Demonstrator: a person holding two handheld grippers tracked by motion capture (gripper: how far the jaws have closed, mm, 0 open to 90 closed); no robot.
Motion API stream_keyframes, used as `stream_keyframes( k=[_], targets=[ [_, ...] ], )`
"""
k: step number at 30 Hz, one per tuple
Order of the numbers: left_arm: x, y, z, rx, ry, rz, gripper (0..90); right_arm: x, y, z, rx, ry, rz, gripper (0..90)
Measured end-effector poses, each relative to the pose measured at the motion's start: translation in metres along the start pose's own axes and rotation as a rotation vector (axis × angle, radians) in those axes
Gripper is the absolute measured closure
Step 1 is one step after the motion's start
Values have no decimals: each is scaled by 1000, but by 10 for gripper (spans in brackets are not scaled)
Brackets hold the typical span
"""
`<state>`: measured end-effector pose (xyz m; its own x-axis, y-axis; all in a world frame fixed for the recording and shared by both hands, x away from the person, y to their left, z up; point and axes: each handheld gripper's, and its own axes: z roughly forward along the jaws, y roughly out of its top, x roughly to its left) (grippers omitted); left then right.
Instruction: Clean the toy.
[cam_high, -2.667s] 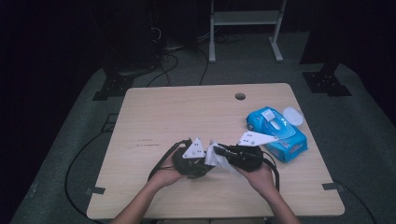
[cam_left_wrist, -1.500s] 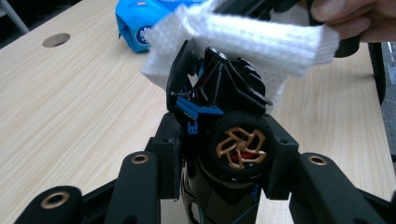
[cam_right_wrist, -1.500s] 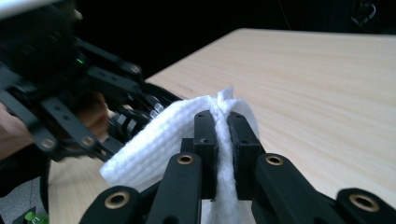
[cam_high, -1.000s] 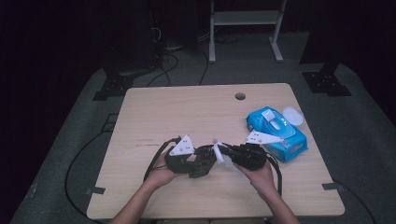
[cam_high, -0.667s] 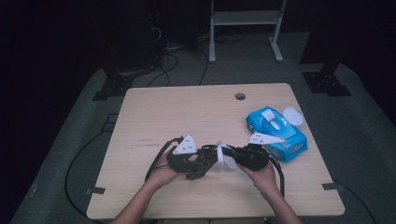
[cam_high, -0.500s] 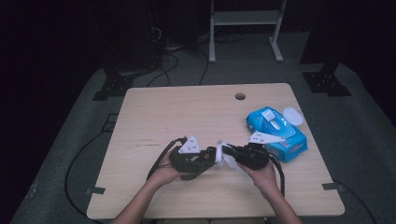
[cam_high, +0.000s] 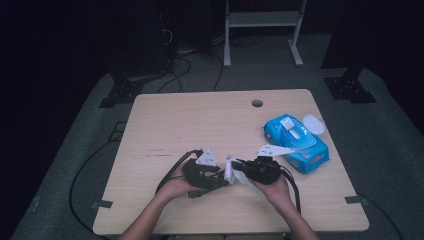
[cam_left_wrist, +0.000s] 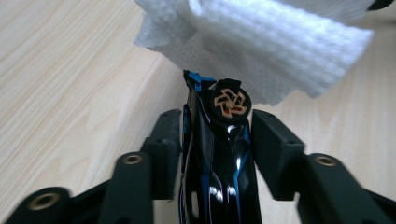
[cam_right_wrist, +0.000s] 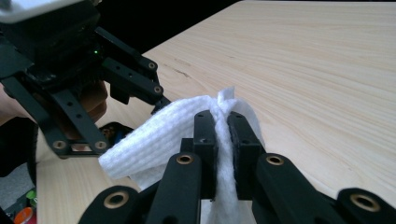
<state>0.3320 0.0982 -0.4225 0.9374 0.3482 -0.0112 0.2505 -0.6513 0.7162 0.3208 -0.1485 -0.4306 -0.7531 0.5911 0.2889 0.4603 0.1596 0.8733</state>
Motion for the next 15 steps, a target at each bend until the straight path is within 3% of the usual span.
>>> stream_keyframes(
  k=[1,6,8,11,14,15],
  targets=[
    [0,0,0,0,0,0,471,2,2,1,-2,8,-2,829],
    [18,-15,-31,-112,-37,-116,443,9,9,8,21,29,-28,829],
    [22,-19,-38,-131,-40,-141,440,13,12,13,38,33,-50,829],
    [26,-23,-41,-127,-33,-161,425,16,14,19,54,34,-66,829],
    [28,-32,-33,-64,-21,-178,399,19,15,28,84,34,-88,829],
    [28,-33,-31,-71,-29,-187,398,19,14,30,91,33,-88,829]
  ],
)
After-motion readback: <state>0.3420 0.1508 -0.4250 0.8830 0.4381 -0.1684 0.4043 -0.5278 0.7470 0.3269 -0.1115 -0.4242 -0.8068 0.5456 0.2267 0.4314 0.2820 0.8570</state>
